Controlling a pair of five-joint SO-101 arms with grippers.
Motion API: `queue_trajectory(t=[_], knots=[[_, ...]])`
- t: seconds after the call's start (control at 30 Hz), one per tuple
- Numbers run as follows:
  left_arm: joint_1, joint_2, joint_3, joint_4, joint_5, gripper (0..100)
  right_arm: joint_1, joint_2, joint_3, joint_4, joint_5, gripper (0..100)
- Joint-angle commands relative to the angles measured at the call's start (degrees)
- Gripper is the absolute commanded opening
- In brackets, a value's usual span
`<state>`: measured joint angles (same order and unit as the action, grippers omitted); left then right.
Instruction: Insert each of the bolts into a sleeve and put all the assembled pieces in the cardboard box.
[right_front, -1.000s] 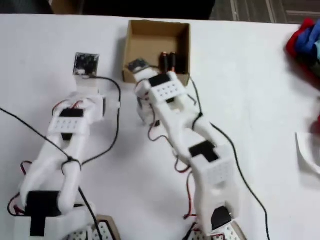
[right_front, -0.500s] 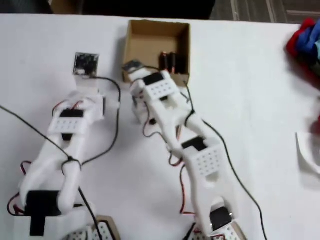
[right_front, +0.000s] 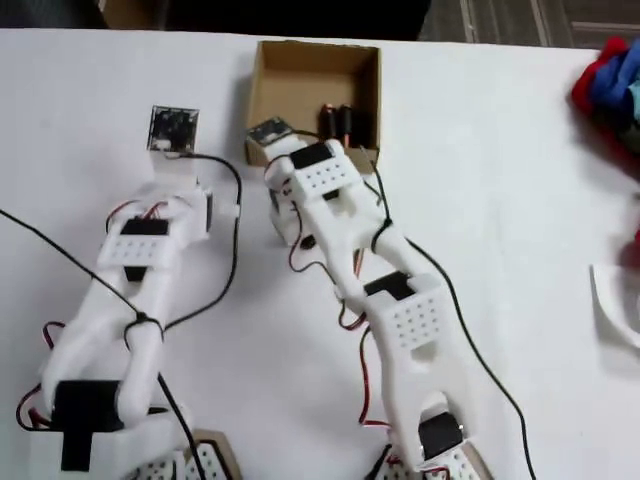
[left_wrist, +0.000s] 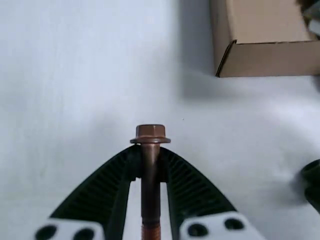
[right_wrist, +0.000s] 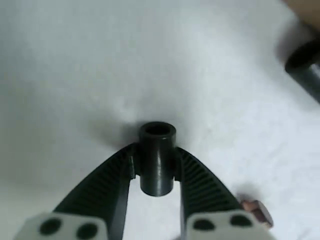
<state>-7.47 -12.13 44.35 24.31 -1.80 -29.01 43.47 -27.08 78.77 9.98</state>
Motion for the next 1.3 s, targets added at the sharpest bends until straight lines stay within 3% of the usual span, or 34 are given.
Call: queue_trajectory(t=[0.0, 0.37, 0.57, 0.77, 1.03, 1.27], knots=[[-0.9, -0.5, -0.7, -0.9, 0.4, 3, 0.0, -0.6, -1.8, 0.8, 0.4, 2.2], [-1.0, -0.6, -0.7, -0.9, 0.4, 3, 0.2, -1.5, -2.1, 0.5, 0.1, 2.2], [-0.5, -7.0, -0.8, 4.3, 0.4, 3, 0.1, -16.9, 1.9, -0.3, 0.2, 2.2], [-0.4, -20.7, -0.9, 11.5, 0.2, 3, 1.5, -36.6, 26.5, -12.9, 0.4, 2.2], [0.5, -27.9, -1.9, 15.8, 0.4, 2, 1.9, -73.1, 76.2, -48.1, 0.4, 2.1], [9.9, -21.9, -21.8, 27.6, 0.2, 2, 9.0, -90.9, 91.6, -59.0, 0.2, 2.1]])
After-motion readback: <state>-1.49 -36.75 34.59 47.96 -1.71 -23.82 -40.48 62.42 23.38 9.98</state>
